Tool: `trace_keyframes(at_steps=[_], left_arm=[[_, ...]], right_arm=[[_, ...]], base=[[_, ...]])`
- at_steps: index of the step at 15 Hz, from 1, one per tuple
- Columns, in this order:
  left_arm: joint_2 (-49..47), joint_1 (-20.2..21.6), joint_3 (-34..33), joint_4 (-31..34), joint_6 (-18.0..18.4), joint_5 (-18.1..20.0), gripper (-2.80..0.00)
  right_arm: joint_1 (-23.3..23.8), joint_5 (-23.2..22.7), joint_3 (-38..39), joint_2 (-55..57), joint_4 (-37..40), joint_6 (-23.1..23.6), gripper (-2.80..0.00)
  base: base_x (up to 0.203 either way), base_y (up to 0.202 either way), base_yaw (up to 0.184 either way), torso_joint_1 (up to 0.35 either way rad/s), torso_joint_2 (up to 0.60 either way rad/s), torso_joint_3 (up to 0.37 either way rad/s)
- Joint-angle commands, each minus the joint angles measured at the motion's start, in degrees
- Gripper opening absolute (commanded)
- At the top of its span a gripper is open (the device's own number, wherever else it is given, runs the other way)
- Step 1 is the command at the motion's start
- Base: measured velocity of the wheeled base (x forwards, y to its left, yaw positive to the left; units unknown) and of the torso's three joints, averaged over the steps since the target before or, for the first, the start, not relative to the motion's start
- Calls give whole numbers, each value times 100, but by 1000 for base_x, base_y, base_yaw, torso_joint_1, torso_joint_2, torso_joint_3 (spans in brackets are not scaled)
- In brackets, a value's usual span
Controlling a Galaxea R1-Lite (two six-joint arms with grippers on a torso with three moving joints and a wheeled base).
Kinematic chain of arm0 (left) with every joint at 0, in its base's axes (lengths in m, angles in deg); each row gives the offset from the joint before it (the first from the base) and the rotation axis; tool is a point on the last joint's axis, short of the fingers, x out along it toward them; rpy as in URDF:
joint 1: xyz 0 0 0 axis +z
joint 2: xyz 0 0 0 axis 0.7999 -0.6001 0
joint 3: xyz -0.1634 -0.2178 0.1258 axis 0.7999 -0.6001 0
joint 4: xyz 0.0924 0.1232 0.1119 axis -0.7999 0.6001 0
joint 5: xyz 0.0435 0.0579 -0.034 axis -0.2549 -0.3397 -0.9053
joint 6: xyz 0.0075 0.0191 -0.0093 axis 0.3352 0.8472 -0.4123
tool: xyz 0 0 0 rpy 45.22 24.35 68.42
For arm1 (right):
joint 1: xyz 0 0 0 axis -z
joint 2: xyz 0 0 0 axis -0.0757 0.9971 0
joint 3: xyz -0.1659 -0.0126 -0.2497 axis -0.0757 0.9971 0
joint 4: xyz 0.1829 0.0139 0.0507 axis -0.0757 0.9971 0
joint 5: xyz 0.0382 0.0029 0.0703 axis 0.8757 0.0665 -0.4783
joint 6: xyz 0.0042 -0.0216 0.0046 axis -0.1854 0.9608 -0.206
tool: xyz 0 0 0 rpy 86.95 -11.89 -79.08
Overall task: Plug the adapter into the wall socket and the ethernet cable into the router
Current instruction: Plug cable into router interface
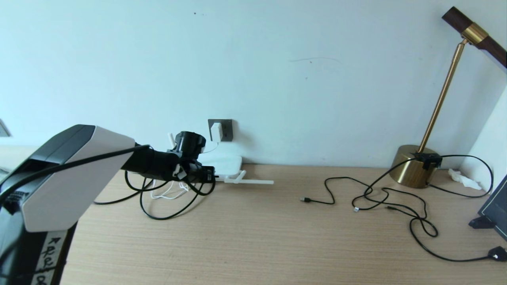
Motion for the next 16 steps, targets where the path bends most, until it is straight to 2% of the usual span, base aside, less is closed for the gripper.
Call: trace_keyframes(at_steps=[1, 16], left_arm=[[-53, 0, 94, 45, -7, -7, -280], [-167, 0, 183, 111, -7, -16, -280]], right_arm=[[0, -2, 62, 7, -3, 6, 0], [0, -2, 62, 7, -3, 6, 0]], base=[[0, 0, 0, 0, 0, 0], [0, 0, 0, 0, 0, 0]])
